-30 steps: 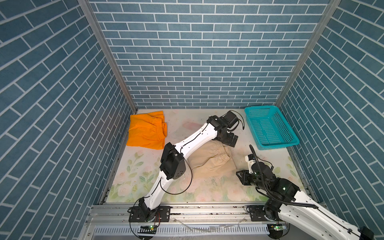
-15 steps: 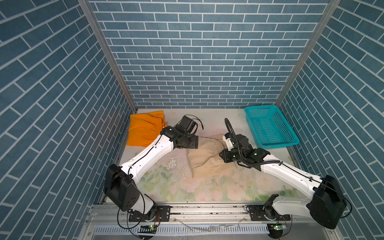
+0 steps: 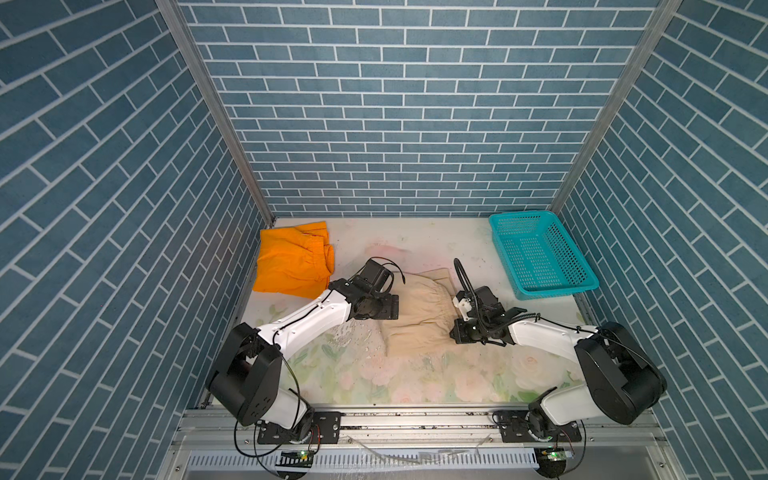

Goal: Fold and stack the shorts

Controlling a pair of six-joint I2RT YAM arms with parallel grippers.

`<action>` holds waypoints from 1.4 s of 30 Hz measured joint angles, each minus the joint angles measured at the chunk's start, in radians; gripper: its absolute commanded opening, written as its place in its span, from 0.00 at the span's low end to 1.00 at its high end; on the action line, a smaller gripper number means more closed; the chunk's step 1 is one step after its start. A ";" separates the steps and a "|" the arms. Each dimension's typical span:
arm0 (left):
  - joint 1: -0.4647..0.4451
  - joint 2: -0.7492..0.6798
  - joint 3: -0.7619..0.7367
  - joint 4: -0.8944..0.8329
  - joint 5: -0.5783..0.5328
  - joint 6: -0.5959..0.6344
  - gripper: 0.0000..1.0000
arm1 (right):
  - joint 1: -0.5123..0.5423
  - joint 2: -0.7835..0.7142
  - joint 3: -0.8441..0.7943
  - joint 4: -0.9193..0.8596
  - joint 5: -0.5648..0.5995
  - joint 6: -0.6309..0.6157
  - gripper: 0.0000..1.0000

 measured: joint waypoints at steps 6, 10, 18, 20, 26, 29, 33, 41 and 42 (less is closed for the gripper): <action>0.011 -0.010 0.130 -0.118 -0.101 0.040 1.00 | -0.001 -0.105 0.109 -0.124 0.049 -0.028 0.31; 0.061 -0.061 0.195 -0.171 -0.133 0.060 1.00 | -0.002 -0.198 0.208 -0.183 0.108 -0.060 0.41; 0.364 -0.142 0.185 -0.256 -0.149 0.123 1.00 | -0.006 -0.260 0.229 -0.239 0.132 -0.076 0.49; 0.444 -0.108 0.216 -0.261 -0.152 0.165 1.00 | -0.006 -0.264 0.217 -0.240 0.130 -0.077 0.51; 0.565 0.113 0.416 -0.249 -0.203 0.279 1.00 | -0.006 -0.342 0.139 -0.261 0.136 -0.062 0.58; 0.589 0.224 0.498 -0.225 -0.248 0.343 1.00 | -0.006 -0.425 0.100 -0.278 0.138 -0.048 0.59; 0.598 0.357 0.577 -0.193 -0.289 0.420 1.00 | -0.007 -0.511 0.060 -0.269 0.129 -0.019 0.58; 0.628 0.544 0.627 -0.145 -0.184 0.493 1.00 | -0.007 -0.538 -0.008 -0.220 0.095 0.024 0.59; 0.631 0.558 0.630 -0.140 -0.169 0.496 1.00 | -0.007 -0.542 -0.018 -0.209 0.089 0.028 0.59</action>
